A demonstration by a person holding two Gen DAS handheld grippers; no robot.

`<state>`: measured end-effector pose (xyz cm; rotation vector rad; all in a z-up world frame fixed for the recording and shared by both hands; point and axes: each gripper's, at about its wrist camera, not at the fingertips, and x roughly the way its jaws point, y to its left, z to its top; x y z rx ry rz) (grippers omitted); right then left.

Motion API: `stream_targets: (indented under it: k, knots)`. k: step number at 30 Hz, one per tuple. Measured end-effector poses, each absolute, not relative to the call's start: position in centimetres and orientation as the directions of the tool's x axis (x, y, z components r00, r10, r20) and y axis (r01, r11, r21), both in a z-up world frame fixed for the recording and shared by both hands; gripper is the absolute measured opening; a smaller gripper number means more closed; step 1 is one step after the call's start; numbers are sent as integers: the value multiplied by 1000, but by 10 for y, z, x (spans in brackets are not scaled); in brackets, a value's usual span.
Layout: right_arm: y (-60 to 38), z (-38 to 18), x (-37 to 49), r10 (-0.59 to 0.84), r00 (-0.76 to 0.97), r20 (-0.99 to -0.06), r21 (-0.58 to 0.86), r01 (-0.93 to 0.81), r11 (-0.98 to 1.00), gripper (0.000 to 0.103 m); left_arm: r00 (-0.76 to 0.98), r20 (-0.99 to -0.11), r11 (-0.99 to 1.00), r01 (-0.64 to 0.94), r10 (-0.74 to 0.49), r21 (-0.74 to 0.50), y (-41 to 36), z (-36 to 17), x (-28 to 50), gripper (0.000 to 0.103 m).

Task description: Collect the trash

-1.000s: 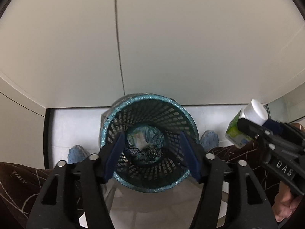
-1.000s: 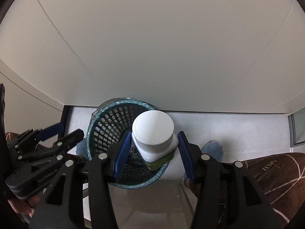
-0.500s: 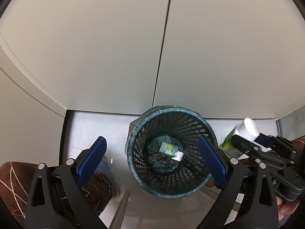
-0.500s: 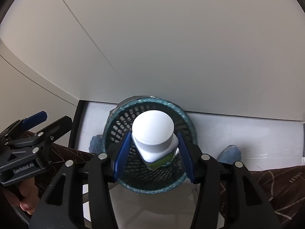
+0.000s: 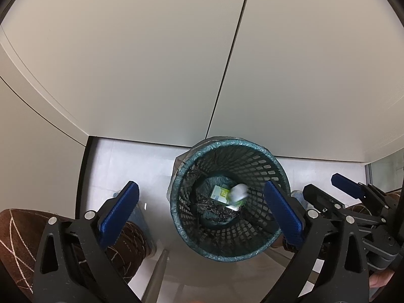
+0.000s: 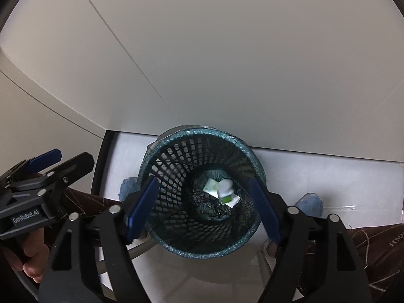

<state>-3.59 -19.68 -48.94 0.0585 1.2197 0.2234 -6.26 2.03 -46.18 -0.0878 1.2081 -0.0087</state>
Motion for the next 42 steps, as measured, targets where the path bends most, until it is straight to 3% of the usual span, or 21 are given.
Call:
stream_targets:
  k: [5, 15, 42]
  knots:
    - [-199, -485, -36, 180, 348, -920, 148, -117, 982, 82, 366, -928, 995, -47, -69, -92, 23, -456, -63, 97]
    - [-216, -440, -36, 119, 417, -901, 107, -53, 993, 89, 429, -900, 995, -24, -80, -100, 28, -410, -69, 97]
    - [-246, -135, -56, 118, 746, -656, 42, -120, 992, 89, 686, -725, 998, 29, -65, -62, 6, -130, -85, 97]
